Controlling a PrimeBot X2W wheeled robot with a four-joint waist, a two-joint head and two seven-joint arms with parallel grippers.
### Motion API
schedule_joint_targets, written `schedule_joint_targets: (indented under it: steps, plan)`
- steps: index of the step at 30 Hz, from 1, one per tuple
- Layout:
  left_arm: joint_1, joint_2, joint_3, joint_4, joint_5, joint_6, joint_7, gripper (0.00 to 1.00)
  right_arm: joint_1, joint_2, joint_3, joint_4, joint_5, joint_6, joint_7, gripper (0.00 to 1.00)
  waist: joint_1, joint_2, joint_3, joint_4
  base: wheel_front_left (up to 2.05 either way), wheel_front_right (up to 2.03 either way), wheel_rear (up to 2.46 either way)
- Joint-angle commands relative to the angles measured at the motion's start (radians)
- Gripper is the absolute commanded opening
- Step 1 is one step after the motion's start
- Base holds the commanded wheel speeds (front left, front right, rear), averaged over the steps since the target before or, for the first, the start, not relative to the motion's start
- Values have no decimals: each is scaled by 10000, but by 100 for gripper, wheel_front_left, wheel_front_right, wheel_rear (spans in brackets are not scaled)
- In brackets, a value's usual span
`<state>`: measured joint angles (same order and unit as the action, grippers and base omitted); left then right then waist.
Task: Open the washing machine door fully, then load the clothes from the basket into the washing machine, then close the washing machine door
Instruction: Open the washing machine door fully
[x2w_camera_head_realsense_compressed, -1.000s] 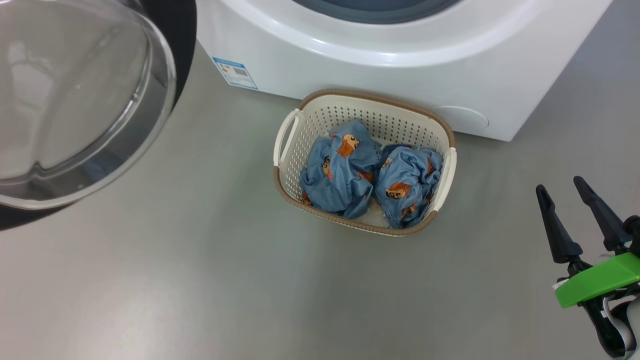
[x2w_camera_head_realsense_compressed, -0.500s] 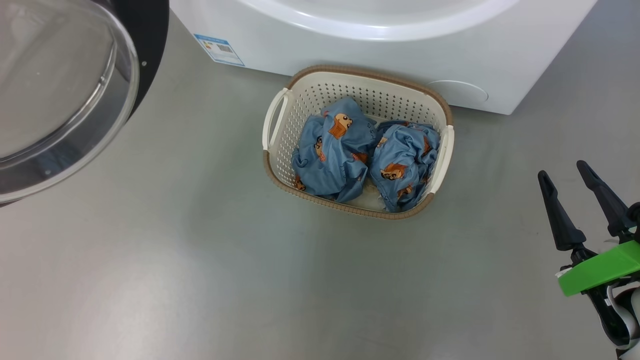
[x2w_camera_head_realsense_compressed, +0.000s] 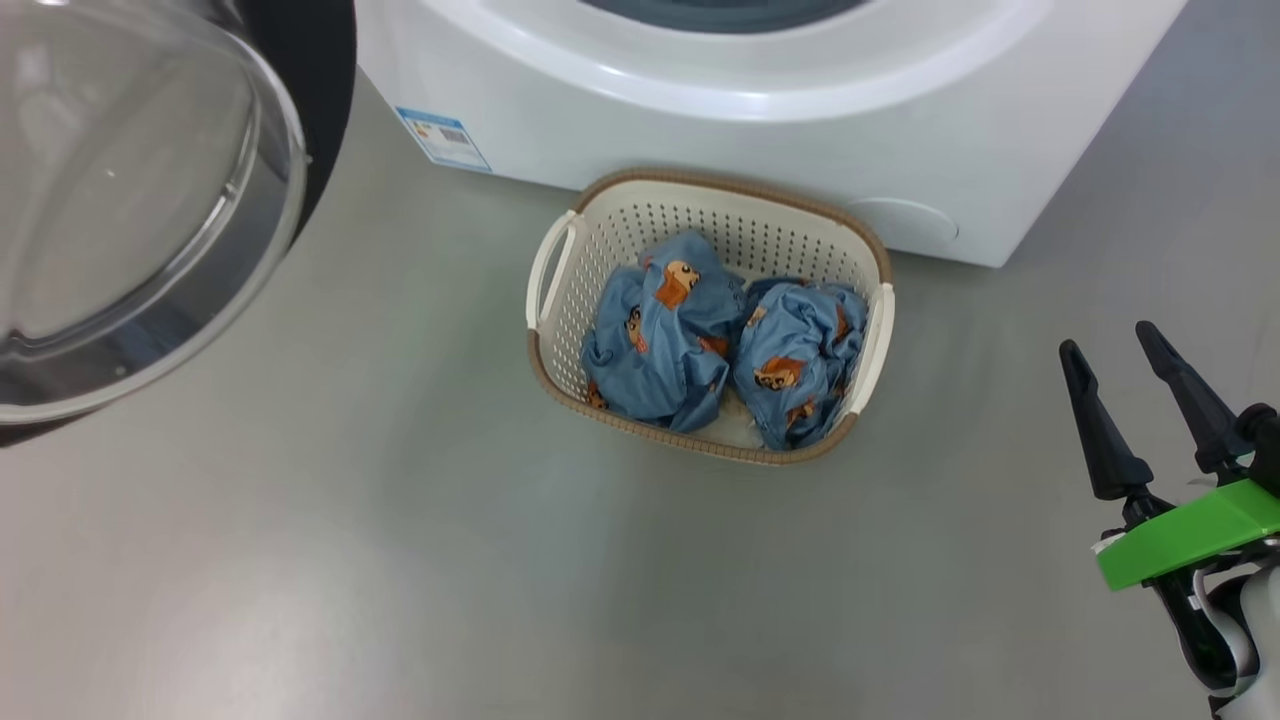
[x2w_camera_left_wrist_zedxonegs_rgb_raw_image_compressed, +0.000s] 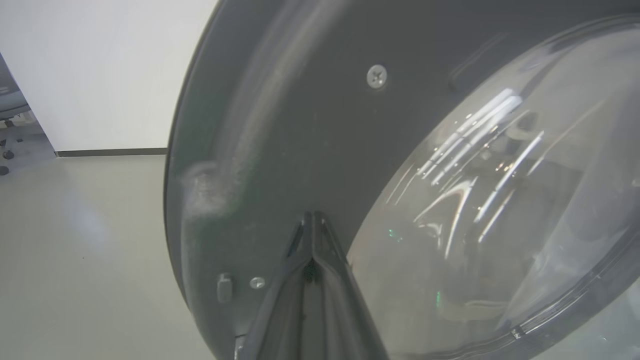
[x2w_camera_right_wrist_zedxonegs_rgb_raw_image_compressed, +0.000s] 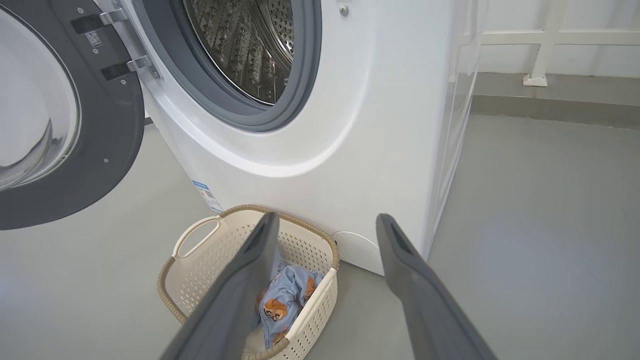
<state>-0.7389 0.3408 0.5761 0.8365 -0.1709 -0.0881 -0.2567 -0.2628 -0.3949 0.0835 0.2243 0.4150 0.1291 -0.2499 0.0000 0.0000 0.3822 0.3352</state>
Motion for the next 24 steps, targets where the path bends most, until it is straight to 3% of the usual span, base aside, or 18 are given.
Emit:
schedule_joint_targets:
  steps: [1, 15, 19, 21, 24]
  plan:
    - [360, 591, 216, -302, 109, -60, -51, 0, 239, -42, 199, -179, -62, 16, -118, 100, 0, 0, -202, 3, 0, 0, 0]
    - [2801, -1042, 352, -2301, 80, -404, -51, 0, 803, 396, 92, -134, 1, 16, -118, 100, 0, 0, -1336, -109, 0, 0, 0]
    - [3586, -1563, 9, -3041, -58, -420, -51, 0, 990, 521, 33, -133, 24, 16, -118, 100, 0, 0, -1578, -202, 0, 0, 0]
    - [3997, -1790, -297, -3450, -110, -421, -51, 32, 1076, 564, 25, -139, 32, 16, -118, 100, 0, 0, -1681, -268, 0, 0, 0]
    - [4509, -2130, -617, -4036, -182, -423, -51, 49, 1187, 647, -45, -148, 19, 16, -118, 100, 0, 0, -1787, -408, 0, 0, 0]
